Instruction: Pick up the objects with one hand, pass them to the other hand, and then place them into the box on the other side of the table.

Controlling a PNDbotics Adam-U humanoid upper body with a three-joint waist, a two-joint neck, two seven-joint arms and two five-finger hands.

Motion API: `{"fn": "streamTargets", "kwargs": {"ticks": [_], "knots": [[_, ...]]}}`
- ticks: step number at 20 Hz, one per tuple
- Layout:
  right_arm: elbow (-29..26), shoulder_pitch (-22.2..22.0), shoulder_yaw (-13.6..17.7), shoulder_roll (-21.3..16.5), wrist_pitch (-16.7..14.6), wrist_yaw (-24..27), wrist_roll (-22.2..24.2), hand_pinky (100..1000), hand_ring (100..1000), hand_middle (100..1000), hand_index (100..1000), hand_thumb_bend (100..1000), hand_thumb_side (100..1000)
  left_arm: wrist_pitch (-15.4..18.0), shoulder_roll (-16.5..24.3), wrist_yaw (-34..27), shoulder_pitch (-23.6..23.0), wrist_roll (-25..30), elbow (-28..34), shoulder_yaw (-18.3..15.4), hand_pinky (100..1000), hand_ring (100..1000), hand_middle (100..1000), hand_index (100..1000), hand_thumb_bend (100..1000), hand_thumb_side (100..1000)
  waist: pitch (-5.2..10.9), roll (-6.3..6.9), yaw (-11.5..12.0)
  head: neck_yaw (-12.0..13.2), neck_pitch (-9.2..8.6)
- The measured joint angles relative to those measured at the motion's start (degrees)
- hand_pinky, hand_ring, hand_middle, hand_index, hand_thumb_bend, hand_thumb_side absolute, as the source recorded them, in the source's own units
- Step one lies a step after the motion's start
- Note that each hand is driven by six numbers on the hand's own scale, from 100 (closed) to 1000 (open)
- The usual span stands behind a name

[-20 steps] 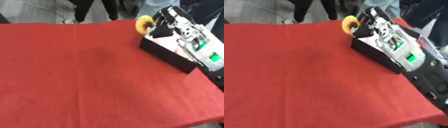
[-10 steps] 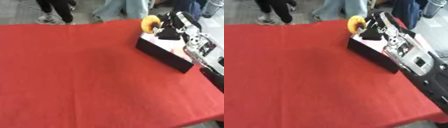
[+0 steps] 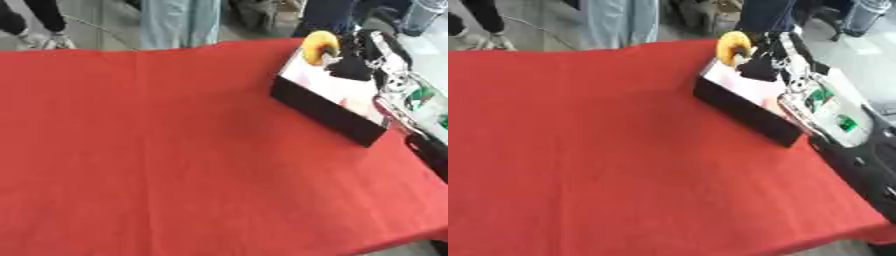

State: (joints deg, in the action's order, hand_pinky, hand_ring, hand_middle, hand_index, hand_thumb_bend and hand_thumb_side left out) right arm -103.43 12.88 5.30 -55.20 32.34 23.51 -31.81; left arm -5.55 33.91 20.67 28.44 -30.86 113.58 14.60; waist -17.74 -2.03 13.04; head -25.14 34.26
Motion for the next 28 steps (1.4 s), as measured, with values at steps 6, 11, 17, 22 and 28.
{"fn": "streamTargets", "kwargs": {"ticks": [6,11,17,22,28], "knots": [[5.18,0.33,1.49,-0.20,-0.02,-1.75,-0.02,613,447,374,428,100,100,0.04,0.00,0.13,-0.10,-0.04,0.00,0.00,722,668,636,713,614,386,0.00,-0.07,0.02,-0.01,-0.16],[7.80,0.34,1.31,-0.57,-0.02,-2.29,-0.02,637,496,466,526,100,100,0.13,0.00,0.32,-0.10,-0.13,0.00,0.00,728,668,636,714,615,387,0.00,-0.16,0.19,-0.24,-0.18],[7.81,-0.62,-1.57,-0.57,-0.03,-0.31,-0.03,825,798,816,932,460,306,0.19,-0.02,0.37,-0.08,-0.18,0.00,0.00,730,669,636,715,616,386,0.01,-0.22,0.40,-0.30,-0.19],[7.77,-0.80,-2.58,-0.57,-0.03,-0.04,-0.03,848,825,841,942,471,294,0.25,-0.03,0.51,-0.06,-0.24,0.00,0.00,731,668,636,715,617,386,0.03,-0.35,0.42,-0.24,-0.19],[7.63,-0.75,-2.41,-0.57,-0.03,-1.80,-0.03,831,803,838,929,441,263,0.25,-0.06,0.54,-0.06,-0.24,0.00,0.00,731,668,635,715,616,386,0.07,-0.38,0.42,-0.12,-0.19]]}}
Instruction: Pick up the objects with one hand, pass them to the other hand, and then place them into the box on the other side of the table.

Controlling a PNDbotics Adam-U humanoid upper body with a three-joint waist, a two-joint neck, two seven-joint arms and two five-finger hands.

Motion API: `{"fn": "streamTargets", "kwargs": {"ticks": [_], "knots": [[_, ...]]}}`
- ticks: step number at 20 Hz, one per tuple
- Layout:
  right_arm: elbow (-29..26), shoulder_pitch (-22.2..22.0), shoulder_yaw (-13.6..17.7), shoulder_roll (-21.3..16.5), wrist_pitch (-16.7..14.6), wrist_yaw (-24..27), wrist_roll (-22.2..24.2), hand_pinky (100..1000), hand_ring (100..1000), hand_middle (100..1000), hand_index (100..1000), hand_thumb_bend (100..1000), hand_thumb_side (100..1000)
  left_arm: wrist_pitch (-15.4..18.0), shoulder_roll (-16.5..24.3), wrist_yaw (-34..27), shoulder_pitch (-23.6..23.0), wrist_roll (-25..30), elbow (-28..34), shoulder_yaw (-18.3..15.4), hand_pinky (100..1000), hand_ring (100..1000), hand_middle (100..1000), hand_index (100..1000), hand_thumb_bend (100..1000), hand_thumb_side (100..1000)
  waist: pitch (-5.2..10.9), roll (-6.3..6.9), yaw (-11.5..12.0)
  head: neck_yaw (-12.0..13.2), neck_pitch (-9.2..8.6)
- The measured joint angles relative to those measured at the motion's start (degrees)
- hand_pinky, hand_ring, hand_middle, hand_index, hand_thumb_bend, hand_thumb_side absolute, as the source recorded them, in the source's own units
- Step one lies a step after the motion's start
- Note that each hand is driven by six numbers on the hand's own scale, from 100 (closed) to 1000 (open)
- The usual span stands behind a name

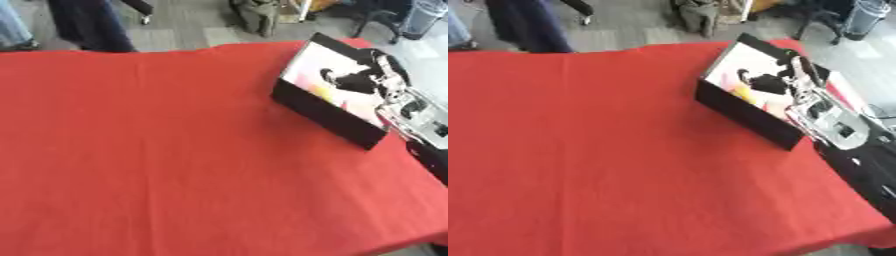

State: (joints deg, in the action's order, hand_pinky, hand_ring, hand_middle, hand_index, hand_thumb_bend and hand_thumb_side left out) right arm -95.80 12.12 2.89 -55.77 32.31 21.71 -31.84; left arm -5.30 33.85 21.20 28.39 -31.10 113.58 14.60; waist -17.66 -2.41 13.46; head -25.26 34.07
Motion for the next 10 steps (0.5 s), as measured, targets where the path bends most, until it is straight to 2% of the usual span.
{"fn": "streamTargets", "kwargs": {"ticks": [1,2,3,4,5,6,7,9,10], "knots": [[-0.37,0.04,0.28,0.00,0.00,-0.42,0.00,829,796,840,925,395,268,0.00,0.00,0.00,0.00,0.00,0.00,0.00,731,667,635,715,616,386,0.01,0.00,-0.01,0.03,0.01],[-1.11,0.20,0.68,0.01,0.00,-1.00,0.00,826,787,862,923,229,315,-0.01,-0.01,0.00,-0.01,-0.01,0.00,0.00,731,667,634,714,616,386,0.02,0.00,-0.04,0.12,0.02],[-2.50,0.49,1.29,0.03,0.00,-1.82,0.00,823,782,867,920,173,335,-0.03,-0.01,0.00,-0.05,-0.03,0.00,-0.01,730,667,634,714,616,386,0.03,0.01,-0.08,0.23,0.03],[-4.65,0.73,2.09,0.10,0.00,-2.90,0.00,808,760,871,906,100,419,-0.06,-0.01,0.00,-0.13,-0.08,0.00,-0.02,729,666,633,714,615,388,0.08,0.02,-0.13,0.40,0.05],[-7.57,1.15,3.04,0.31,0.00,-4.18,0.00,806,755,873,901,100,465,-0.13,-0.02,0.00,-0.21,-0.16,0.00,-0.08,729,665,632,714,614,389,0.15,0.02,-0.22,0.49,0.06],[-10.55,1.86,3.89,0.68,-0.03,-5.54,-0.03,801,752,897,906,100,654,-0.21,-0.04,-0.01,-0.25,-0.26,0.00,-0.20,725,661,630,713,611,393,0.29,0.02,-0.25,0.62,0.08],[-12.95,2.96,4.45,1.13,-0.42,-6.80,-0.42,801,752,904,906,100,565,-0.30,-0.07,-0.07,-0.33,-0.35,0.00,-0.36,725,660,629,713,607,395,0.46,0.01,-0.22,0.81,0.10],[-15.93,4.92,4.73,2.41,-2.67,-8.03,-2.67,815,754,916,906,100,604,-0.50,-0.41,-0.65,-0.67,-0.55,0.00,-0.67,718,653,626,719,588,420,0.72,-0.04,-0.07,1.26,0.33],[-16.68,5.66,4.48,3.31,-4.76,-7.99,-4.76,814,753,908,898,100,531,-0.57,-0.64,-1.23,-0.76,-0.61,0.00,-0.77,715,649,626,722,574,441,0.80,-0.09,0.03,1.56,0.45]]}}
